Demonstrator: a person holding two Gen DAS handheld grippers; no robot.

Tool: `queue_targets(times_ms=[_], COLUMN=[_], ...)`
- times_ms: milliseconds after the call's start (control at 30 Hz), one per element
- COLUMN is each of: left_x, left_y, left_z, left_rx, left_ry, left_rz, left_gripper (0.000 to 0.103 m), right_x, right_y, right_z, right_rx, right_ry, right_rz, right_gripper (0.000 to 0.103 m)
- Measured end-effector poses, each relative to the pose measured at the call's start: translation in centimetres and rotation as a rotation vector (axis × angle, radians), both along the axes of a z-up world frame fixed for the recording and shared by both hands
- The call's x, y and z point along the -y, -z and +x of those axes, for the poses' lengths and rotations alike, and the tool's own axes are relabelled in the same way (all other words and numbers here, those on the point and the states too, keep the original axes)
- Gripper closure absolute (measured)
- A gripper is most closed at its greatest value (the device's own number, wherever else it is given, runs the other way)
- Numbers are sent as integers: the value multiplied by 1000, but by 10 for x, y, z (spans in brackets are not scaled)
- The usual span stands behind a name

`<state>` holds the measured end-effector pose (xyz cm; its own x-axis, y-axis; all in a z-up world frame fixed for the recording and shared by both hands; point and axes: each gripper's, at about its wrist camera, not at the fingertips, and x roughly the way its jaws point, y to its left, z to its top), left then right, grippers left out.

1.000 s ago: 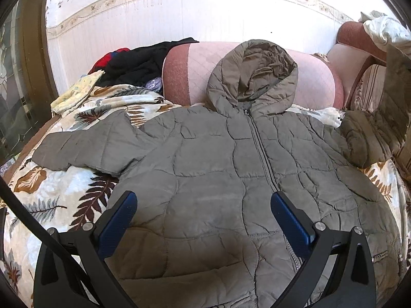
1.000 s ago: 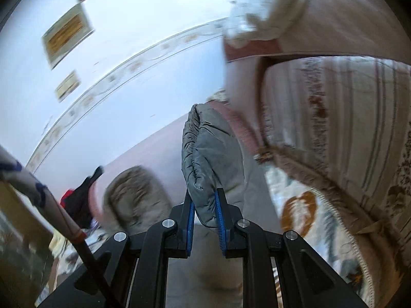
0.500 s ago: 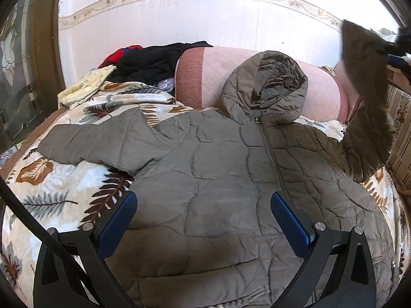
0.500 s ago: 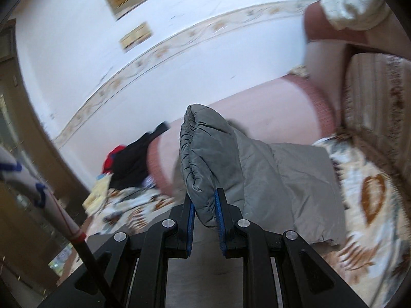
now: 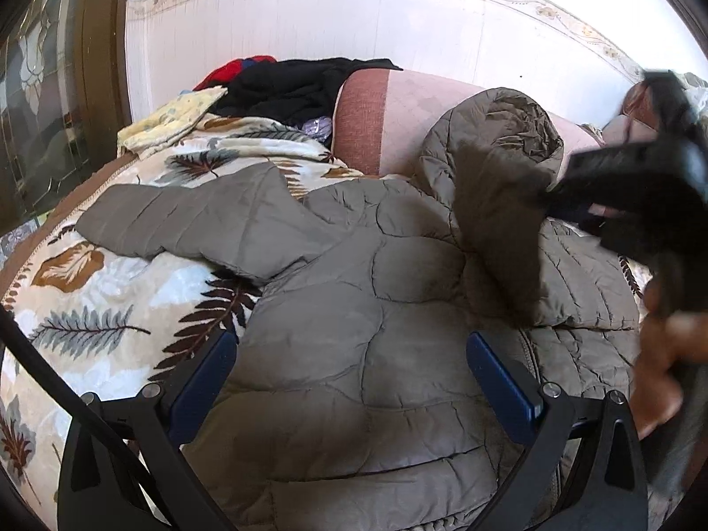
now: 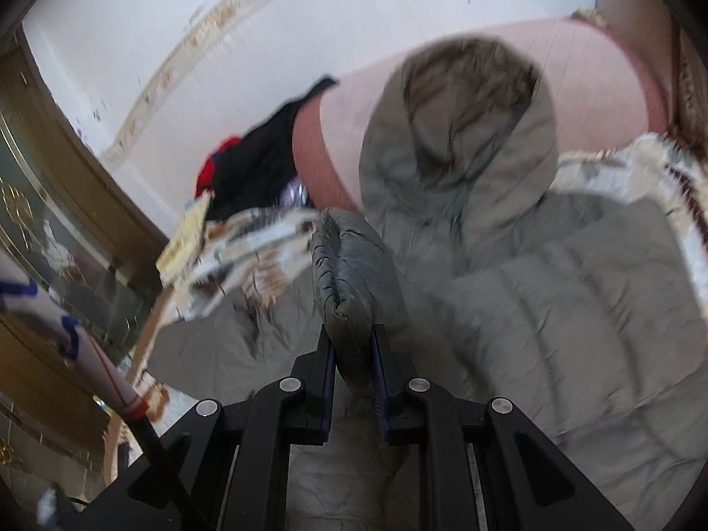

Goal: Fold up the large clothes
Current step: 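Lift the sleeve with the right gripper and fold it across the jacket body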

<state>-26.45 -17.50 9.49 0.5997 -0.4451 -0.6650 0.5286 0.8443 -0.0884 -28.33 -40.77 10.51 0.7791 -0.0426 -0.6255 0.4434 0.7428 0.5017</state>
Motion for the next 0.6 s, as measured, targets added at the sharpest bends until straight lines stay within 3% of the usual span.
queue_targets(times_ms=[167,300,467,500,600], left_x=[5,7,9,11,19], left_y=[1,2,7,9,12], left_z=[1,8,28,32,41], left_rx=[0,5,-29,-31,-23], left_ry=[8,-7,-49,-60,-77], left_rz=[-1,2,-3,0,21], left_gripper=[0,0,0,0,0], right_x=[-9,-22,-19,-12,14], right_y=[34,45,24,18,9], right_z=[23,30,4,-6,-36], right_rx=[-45,-75,9,33,55], right_ry=[-68,-185,-260,-258,-172], right_rz=[49,88,73,75,38], right_gripper=[86,68,63,58,56])
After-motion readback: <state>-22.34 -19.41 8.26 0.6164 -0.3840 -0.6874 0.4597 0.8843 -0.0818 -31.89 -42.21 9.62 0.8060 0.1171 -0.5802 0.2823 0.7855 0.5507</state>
